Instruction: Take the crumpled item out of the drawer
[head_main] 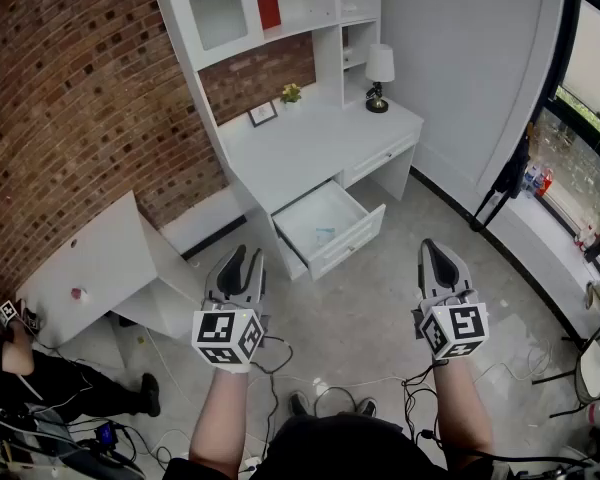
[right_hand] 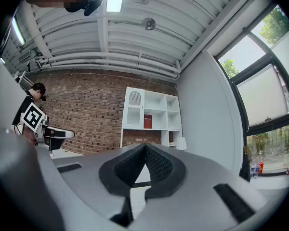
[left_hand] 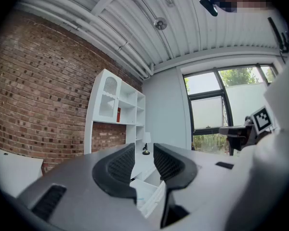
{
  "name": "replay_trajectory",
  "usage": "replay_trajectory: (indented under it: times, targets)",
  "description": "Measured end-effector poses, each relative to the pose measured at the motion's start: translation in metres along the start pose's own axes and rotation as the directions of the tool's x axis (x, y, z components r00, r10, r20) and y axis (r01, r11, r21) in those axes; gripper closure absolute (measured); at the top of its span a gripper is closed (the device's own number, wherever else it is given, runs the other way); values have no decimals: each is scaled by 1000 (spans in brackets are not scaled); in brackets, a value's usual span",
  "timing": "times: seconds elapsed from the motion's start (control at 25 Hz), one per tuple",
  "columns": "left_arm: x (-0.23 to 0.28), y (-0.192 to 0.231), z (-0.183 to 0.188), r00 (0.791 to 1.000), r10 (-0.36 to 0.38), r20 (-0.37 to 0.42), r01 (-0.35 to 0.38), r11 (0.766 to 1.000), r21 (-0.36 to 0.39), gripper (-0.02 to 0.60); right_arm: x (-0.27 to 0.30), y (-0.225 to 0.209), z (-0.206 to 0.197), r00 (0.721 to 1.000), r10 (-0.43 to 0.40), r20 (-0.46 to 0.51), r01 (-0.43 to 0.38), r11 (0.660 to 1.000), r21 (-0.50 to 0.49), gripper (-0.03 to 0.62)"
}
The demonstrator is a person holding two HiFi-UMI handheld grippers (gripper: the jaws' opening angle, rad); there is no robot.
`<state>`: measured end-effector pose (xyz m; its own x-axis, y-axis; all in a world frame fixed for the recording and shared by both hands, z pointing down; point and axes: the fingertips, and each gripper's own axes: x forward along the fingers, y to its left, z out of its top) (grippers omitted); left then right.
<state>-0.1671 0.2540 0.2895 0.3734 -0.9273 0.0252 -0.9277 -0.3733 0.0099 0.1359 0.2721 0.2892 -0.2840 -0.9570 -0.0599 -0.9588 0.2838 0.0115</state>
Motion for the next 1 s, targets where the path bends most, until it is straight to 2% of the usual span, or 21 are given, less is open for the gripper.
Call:
replay_trajectory:
  times: [0.28,0.48,0.6,0.72,1.0]
  targets:
    - [0,-42,0,1000,17,-2,-17,1000,9,465,-22,-29,-2,1000,22,3,-22,1000,4,594]
    - [-4,-70,1,999,49,-15,-49,999,23,465,-33,-46,-2,996,79,33,-79,997,1,592]
    - [-8,-80,4,997,76,-13,-75,996,39,465,-35,-49,-2,994,105,29,-103,993,-51,549]
    - [-12,-89,1,996,84,-22,-83,995,58,465,-35,-54,-6,993,114,33,-112,992,-50,514]
    - [-3,-79,-17,993,101,-68,-99,994,35,431,-24,-59,-16,993,118,29,-119,993,2,513]
